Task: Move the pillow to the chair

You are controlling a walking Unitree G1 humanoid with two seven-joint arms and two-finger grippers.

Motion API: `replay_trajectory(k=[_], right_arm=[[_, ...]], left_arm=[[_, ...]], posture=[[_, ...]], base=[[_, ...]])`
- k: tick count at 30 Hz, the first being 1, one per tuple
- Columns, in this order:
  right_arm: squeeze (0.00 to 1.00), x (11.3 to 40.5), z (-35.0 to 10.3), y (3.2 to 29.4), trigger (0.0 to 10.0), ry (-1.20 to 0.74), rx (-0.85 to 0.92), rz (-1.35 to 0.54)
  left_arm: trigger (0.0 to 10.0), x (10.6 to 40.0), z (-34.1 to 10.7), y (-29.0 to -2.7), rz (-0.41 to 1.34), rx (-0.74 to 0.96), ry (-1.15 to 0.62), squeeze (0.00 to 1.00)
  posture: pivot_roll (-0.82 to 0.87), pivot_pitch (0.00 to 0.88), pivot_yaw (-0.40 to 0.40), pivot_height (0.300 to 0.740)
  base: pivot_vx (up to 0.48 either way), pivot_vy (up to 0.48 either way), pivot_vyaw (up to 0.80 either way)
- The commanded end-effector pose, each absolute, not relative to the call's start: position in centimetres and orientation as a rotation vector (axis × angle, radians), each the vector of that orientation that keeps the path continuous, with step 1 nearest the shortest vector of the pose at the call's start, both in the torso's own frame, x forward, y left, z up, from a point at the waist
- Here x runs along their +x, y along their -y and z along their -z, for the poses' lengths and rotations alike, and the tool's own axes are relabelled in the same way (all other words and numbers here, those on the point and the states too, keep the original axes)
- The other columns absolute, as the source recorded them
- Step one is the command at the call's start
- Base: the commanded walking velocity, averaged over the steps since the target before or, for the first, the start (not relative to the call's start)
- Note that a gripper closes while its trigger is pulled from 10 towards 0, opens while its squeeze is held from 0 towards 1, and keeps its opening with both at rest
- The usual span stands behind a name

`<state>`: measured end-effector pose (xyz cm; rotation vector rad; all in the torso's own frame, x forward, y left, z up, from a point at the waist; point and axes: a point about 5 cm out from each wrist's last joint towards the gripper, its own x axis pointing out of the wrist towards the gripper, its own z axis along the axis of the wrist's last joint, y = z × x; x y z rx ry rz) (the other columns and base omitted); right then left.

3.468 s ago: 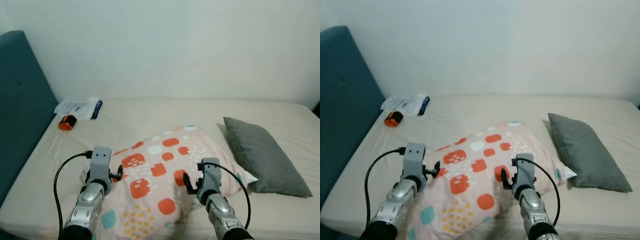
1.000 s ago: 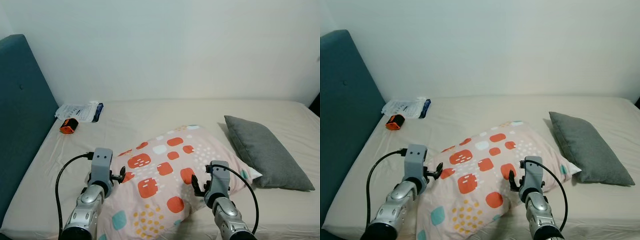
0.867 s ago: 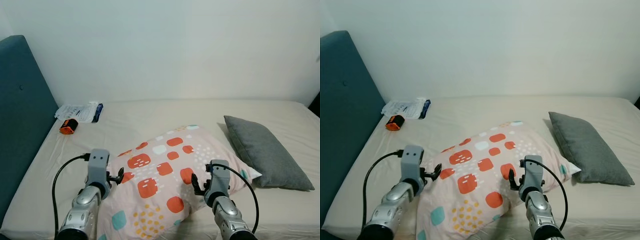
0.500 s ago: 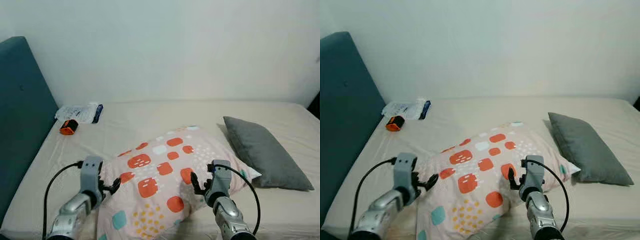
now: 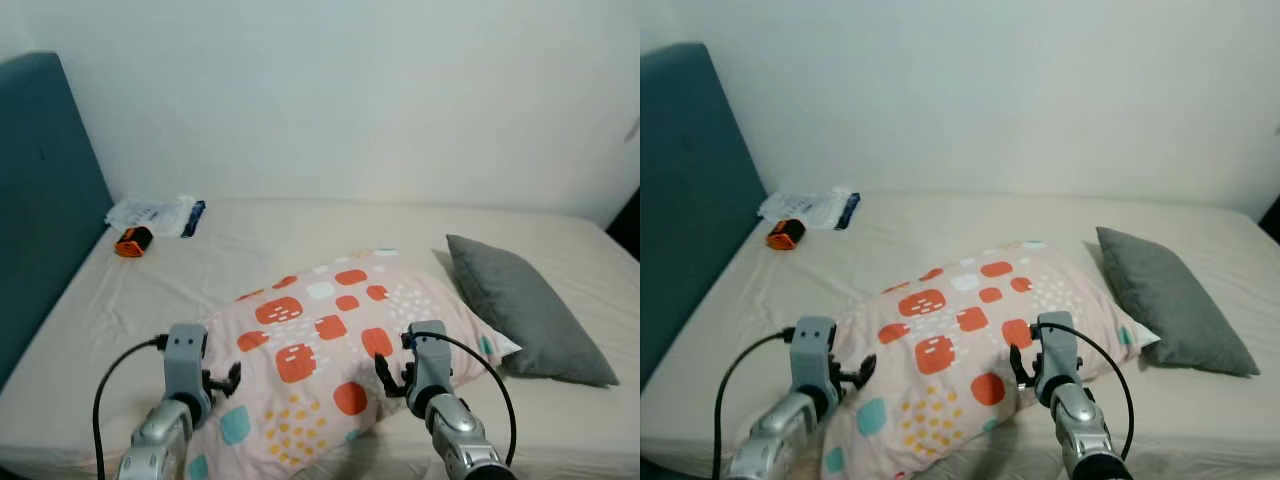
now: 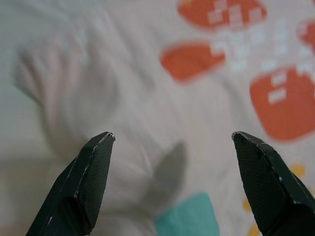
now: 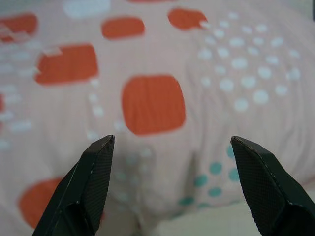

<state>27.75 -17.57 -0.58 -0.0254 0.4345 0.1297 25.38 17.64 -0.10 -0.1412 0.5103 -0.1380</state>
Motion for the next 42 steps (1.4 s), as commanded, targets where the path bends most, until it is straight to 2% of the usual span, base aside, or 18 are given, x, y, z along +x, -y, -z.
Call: replay_trajectory(k=[1,4,9,16,18,21,24,31,32,35,36,37,42], right_arm=[[0.00,27.6,0.8,17.5,10.0,-0.455,-0.039,-0.151],[0.00,27.6,0.8,17.2,10.0,-0.456,-0.053,-0.186],[0.00,27.7,0.5,17.2,10.0,-0.443,-0.036,-0.183],[0.00,27.9,0.1,17.0,10.0,-0.412,0.008,-0.196],[0.00,27.7,0.1,16.8,10.0,-0.405,0.041,-0.217],[0.00,27.7,0.1,16.8,10.0,-0.405,0.041,-0.217],[0.00,27.3,0.2,16.7,10.0,-0.390,0.062,-0.215],[0.00,27.7,-0.1,17.2,10.0,-0.379,0.102,-0.170],[0.00,27.9,-0.2,17.2,10.0,-0.378,0.101,-0.175],[0.00,27.9,-0.5,16.9,10.0,-0.351,0.132,-0.204],[0.00,27.7,-0.5,16.9,10.0,-0.344,0.147,-0.204],[0.00,27.6,-0.4,17.0,10.0,-0.346,0.147,-0.199],[0.00,27.6,-0.4,17.1,10.0,-0.351,0.145,-0.193]], left_arm=[[10.0,25.5,-0.3,-17.4,0.149,-0.157,-0.494,0.00],[10.0,25.4,-0.3,-17.1,0.161,-0.146,-0.484,0.00],[10.0,25.1,-0.4,-17.2,0.144,-0.166,-0.471,0.00],[10.0,25.1,-0.3,-17.8,0.130,-0.323,-0.465,0.00],[10.0,25.2,-0.3,-18.4,0.104,-0.423,-0.444,0.00],[10.0,25.2,-0.3,-18.4,0.104,-0.423,-0.444,0.00],[10.0,25.5,-0.7,-20.7,0.034,-0.599,-0.389,0.00],[10.0,25.5,-1.2,-23.5,0.011,-0.643,-0.364,0.00],[10.0,25.5,-1.3,-24.2,0.001,-0.638,-0.360,1.00],[10.0,25.4,-1.6,-25.8,-0.032,-0.648,-0.344,1.00],[10.0,25.2,-2.3,-27.5,-0.041,-0.661,-0.323,1.00],[10.0,25.1,-2.5,-28.0,-0.043,-0.659,-0.320,1.00],[10.0,25.0,-2.7,-28.8,-0.044,-0.662,-0.319,1.00]], posture=[[0.05,0.000,-0.108,0.641],[0.06,0.000,-0.129,0.626],[0.06,0.000,-0.138,0.626],[0.05,0.000,-0.126,0.612],[0.05,0.000,-0.115,0.607],[0.05,0.000,-0.115,0.607],[0.05,0.000,-0.101,0.602],[0.05,0.000,-0.093,0.602],[0.05,0.000,-0.086,0.602],[0.05,0.000,-0.081,0.592],[0.05,0.000,-0.076,0.582],[0.05,0.000,-0.077,0.577],[0.05,0.000,-0.077,0.567]], base=[[0.000,0.000,0.00],[0.000,0.000,0.00],[0.000,0.000,0.00],[0.000,0.000,0.00],[0.000,0.000,0.00],[0.000,0.000,0.00],[0.000,0.000,0.00],[0.000,0.000,0.00],[0.000,0.000,0.00],[0.000,0.000,0.00],[0.000,0.000,0.00],[0.000,0.000,0.00],[0.000,0.000,0.00]])
